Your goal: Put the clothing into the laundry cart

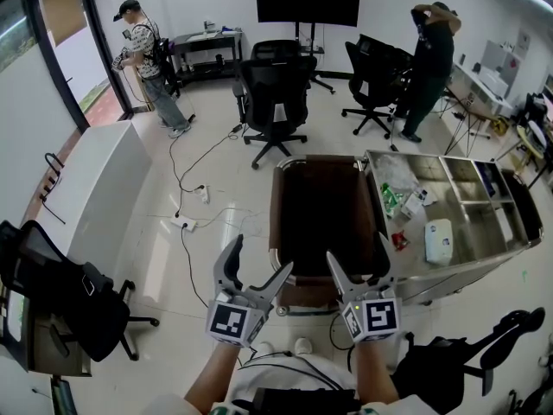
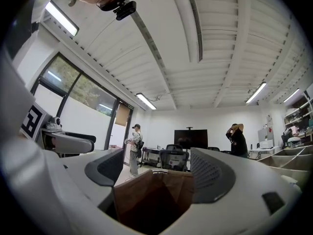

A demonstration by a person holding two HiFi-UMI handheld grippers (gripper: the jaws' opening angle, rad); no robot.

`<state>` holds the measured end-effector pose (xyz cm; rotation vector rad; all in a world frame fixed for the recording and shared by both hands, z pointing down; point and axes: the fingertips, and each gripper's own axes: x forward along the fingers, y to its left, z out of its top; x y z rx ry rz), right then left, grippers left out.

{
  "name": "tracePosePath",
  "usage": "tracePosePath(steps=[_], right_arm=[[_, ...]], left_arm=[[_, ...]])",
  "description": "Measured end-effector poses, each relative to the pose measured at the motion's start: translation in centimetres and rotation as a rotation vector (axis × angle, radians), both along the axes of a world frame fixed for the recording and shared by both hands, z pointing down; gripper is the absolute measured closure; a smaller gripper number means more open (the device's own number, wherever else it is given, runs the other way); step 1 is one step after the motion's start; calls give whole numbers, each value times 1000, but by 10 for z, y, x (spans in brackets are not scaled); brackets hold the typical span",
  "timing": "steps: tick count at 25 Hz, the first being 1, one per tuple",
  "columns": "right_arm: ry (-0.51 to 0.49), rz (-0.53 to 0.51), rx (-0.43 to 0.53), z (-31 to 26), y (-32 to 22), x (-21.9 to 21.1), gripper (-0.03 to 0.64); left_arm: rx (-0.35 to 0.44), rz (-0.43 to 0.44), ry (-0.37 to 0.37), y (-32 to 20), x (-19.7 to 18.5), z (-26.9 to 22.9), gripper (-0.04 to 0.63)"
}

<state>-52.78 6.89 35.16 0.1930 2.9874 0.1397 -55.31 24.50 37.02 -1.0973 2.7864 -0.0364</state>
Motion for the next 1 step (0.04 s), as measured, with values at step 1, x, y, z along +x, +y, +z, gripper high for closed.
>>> tracePosePath(steps=[1], right_arm=[[5, 4, -2, 0, 0, 1, 164]], left_arm=[[2, 1, -1, 1, 1, -1, 161]])
